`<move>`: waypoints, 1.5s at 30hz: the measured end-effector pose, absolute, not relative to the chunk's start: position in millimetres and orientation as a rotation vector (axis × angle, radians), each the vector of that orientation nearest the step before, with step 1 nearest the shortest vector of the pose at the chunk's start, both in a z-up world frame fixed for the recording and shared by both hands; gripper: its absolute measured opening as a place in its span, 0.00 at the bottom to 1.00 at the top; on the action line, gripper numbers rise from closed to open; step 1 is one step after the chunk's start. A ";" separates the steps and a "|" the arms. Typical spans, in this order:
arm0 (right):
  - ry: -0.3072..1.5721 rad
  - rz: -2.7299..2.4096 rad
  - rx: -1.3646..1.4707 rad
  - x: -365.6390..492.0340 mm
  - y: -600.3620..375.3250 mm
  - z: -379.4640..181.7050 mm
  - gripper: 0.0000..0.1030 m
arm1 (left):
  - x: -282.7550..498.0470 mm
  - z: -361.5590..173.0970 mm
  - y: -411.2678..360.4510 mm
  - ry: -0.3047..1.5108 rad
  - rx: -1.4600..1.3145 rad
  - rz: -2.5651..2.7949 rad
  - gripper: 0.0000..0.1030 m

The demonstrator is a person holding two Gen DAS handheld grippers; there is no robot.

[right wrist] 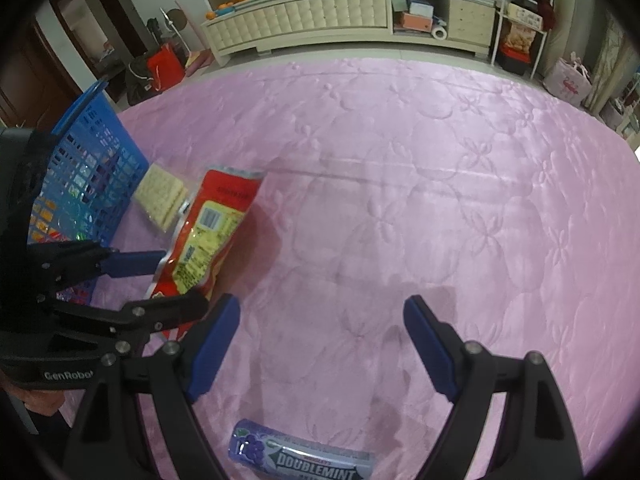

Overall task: Organize snacks
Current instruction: 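Close the left tool on the red-silver snack packet, then lift and carry the red-silver packet over the basket with the left tool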

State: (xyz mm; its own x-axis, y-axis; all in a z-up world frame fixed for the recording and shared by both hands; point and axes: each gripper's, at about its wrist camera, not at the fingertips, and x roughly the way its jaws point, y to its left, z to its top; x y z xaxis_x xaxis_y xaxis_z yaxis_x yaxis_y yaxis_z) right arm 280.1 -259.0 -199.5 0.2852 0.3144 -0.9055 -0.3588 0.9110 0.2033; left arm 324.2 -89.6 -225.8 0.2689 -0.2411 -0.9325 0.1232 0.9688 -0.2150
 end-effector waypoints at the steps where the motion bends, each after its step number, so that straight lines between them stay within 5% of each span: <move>1: 1.201 0.448 -0.043 280.0 -258.5 -200.1 0.84 | 325.1 -222.6 -90.9 1.277 -0.125 -0.273 0.35; 13: 1.209 0.423 -0.046 279.7 -262.8 -196.1 0.84 | 328.1 -205.6 -130.8 1.248 -0.014 -0.233 0.25; 14: 1.208 0.422 -0.047 278.8 -263.0 -193.6 0.84 | 327.4 -201.3 -134.2 1.237 -0.023 -0.252 0.01; 15: 1.204 0.422 -0.048 277.8 -263.7 -190.3 0.84 | 325.1 -195.3 -137.1 1.225 -0.017 -0.250 0.00; 29: 1.164 0.448 -0.079 269.5 -240.0 -143.1 0.84 | 291.2 -127.8 -117.3 1.089 -0.039 -0.282 0.00; 45: 1.105 0.555 -0.164 269.7 -161.1 -104.2 0.84 | 233.3 -28.4 -2.7 0.860 -0.123 -0.202 0.00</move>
